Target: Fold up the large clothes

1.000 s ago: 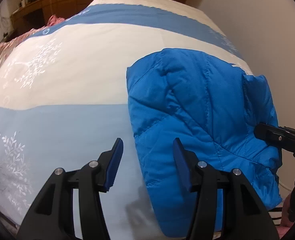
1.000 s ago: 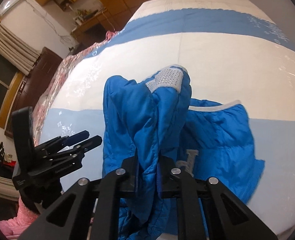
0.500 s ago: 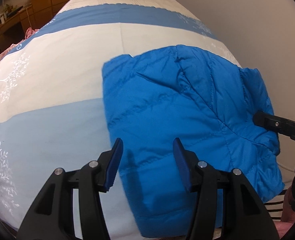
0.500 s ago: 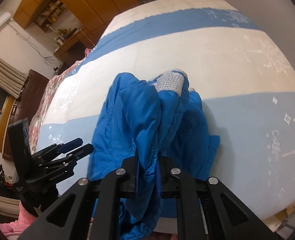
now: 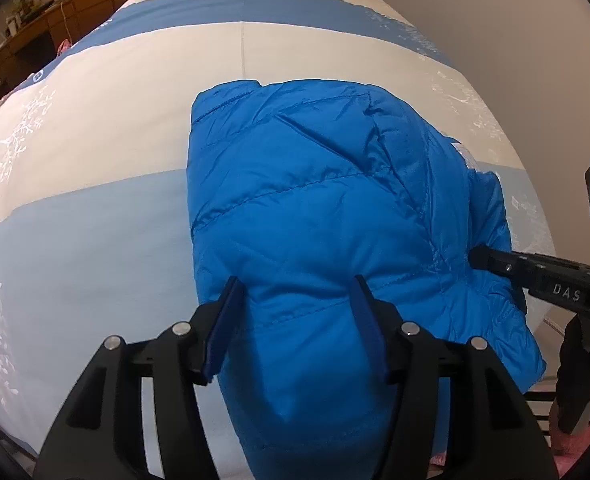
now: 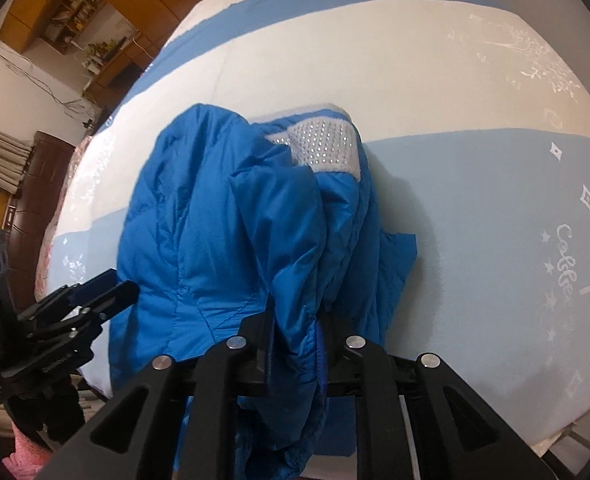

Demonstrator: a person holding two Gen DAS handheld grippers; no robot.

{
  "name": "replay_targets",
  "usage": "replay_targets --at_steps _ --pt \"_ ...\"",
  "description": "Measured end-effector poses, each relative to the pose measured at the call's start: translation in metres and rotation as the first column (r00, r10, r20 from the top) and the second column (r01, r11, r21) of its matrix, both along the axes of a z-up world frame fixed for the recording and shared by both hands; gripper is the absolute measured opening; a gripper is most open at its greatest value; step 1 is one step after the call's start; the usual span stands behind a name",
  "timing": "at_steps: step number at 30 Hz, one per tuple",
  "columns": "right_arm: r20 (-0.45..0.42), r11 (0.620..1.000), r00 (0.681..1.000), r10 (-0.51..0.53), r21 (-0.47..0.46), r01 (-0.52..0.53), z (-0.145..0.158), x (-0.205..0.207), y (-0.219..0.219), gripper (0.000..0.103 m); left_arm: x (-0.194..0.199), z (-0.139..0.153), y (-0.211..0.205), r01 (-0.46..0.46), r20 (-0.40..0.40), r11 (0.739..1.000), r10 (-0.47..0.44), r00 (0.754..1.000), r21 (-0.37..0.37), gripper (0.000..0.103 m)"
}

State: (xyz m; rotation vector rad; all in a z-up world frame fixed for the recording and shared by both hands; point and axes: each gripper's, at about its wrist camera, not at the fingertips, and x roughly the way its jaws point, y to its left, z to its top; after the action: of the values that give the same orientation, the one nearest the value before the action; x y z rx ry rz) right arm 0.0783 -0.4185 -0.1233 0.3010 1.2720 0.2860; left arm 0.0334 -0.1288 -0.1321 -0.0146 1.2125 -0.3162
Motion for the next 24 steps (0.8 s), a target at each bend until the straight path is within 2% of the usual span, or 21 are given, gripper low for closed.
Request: replay_targets --at_steps 7,11,14,18,21,22,24 --pt "-0.04 1.0 0.999 -0.01 0.025 0.011 -0.027 0.01 0.0 0.02 0.003 -0.007 -0.002 -0.008 0.009 1.0 0.008 1.0 0.011 0.06" --pt "-0.045 1.0 0.999 -0.007 0.03 0.008 -0.031 0.009 -0.008 0.022 0.005 -0.006 0.0 -0.016 0.003 1.0 0.016 1.0 -0.005 0.06" --pt "-0.045 0.999 0.999 -0.006 0.046 0.008 -0.02 0.006 -0.014 0.033 0.005 0.003 0.009 -0.033 0.003 0.999 0.033 0.999 -0.008 0.058" --pt "0.036 1.0 0.999 0.01 0.014 -0.01 0.014 -0.008 -0.023 0.033 -0.002 0.019 0.024 -0.052 0.027 0.999 0.053 0.998 -0.008 0.058" --pt "0.061 0.997 0.995 0.077 0.027 -0.079 0.035 -0.024 -0.02 0.034 -0.009 0.024 0.036 -0.067 0.022 0.998 0.067 0.998 -0.008 0.058" --pt "0.05 0.993 0.992 0.113 0.025 -0.115 0.038 -0.03 -0.015 0.039 -0.011 0.024 0.038 -0.07 0.019 0.998 0.07 0.997 -0.004 0.058" --pt "0.027 0.987 0.987 0.156 0.021 -0.157 0.038 -0.04 -0.007 0.041 -0.014 0.023 0.04 -0.074 0.014 0.997 0.074 0.997 0.0 0.058"
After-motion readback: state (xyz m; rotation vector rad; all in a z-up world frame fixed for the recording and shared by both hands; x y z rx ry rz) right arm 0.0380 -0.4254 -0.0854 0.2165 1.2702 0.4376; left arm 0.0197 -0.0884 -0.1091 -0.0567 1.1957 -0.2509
